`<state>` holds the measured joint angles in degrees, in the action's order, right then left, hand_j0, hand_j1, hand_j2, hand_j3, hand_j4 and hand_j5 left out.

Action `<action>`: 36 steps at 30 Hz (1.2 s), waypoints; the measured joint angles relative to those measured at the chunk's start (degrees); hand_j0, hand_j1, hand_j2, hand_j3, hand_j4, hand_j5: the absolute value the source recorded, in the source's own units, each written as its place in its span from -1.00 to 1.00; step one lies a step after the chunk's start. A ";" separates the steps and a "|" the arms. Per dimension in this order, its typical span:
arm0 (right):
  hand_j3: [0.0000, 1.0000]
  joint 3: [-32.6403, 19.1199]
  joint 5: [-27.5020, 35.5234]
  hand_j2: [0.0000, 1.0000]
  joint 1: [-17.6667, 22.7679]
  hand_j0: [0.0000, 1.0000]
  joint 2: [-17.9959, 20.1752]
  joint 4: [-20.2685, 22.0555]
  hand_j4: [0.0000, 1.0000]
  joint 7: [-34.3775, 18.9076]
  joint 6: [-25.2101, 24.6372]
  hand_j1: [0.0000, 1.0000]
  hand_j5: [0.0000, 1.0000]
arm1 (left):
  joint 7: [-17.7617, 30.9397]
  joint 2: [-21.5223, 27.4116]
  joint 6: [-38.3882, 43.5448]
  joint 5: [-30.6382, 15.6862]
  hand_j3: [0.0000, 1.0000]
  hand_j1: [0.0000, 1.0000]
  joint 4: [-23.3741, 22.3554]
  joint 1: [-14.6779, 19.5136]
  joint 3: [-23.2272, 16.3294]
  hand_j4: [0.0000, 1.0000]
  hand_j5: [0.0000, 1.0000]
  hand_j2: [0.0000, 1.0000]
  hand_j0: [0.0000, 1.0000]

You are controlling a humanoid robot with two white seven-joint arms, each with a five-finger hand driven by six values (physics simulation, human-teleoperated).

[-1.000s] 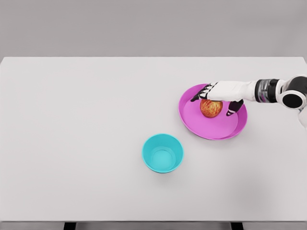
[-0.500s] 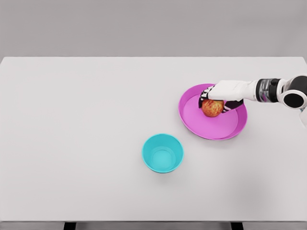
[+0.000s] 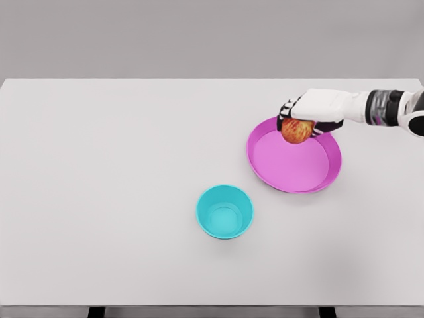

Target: Put the apple from the pink plate into the blue bowl with your right arm

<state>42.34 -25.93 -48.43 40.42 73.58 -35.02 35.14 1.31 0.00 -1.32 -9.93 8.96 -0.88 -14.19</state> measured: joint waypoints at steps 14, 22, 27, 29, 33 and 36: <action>-0.09 0.05 0.05 -0.09 1.76 -0.09 0.88 13.46 -0.09 -0.01 0.02 -0.09 -0.09 | 0.00 0.00 0.00 0.00 1.00 1.00 0.00 0.00 -0.03 1.00 1.00 1.00 1.00; -0.09 1.73 0.04 -0.09 3.78 -0.09 0.86 20.58 -0.09 -0.03 0.04 -0.09 -0.09 | 0.00 0.00 0.00 0.00 1.00 1.00 0.00 0.00 -0.02 1.00 1.00 1.00 1.00; -0.09 3.17 0.11 -0.09 3.78 -0.09 0.57 23.04 -0.09 -0.01 0.01 -0.09 -0.09 | 0.00 0.00 0.00 0.00 1.00 1.00 0.00 0.00 -0.01 1.00 1.00 1.00 1.00; -0.08 4.24 0.10 -0.08 3.87 -0.08 0.35 23.90 -0.08 -0.01 0.01 -0.08 -0.08 | 0.00 0.00 0.00 0.00 1.00 1.00 0.00 0.00 -0.02 1.00 1.00 1.00 1.00; -0.08 6.13 0.14 -0.08 4.31 -0.08 -0.01 25.99 -0.08 -0.01 0.01 -0.08 -0.08 | 0.00 0.00 0.00 0.00 1.00 1.00 0.00 0.00 -0.02 1.00 1.00 1.00 1.00; -0.08 7.41 0.15 -0.08 4.31 -0.08 -0.62 26.53 -0.08 -0.01 0.01 -0.08 -0.08 | 0.00 0.00 0.00 0.00 1.00 1.00 0.00 0.00 -0.03 1.00 1.00 1.00 1.00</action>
<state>49.75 -25.78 -44.12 39.80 100.11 -35.03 35.15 1.31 0.00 -1.32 -9.93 8.96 -0.88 -14.23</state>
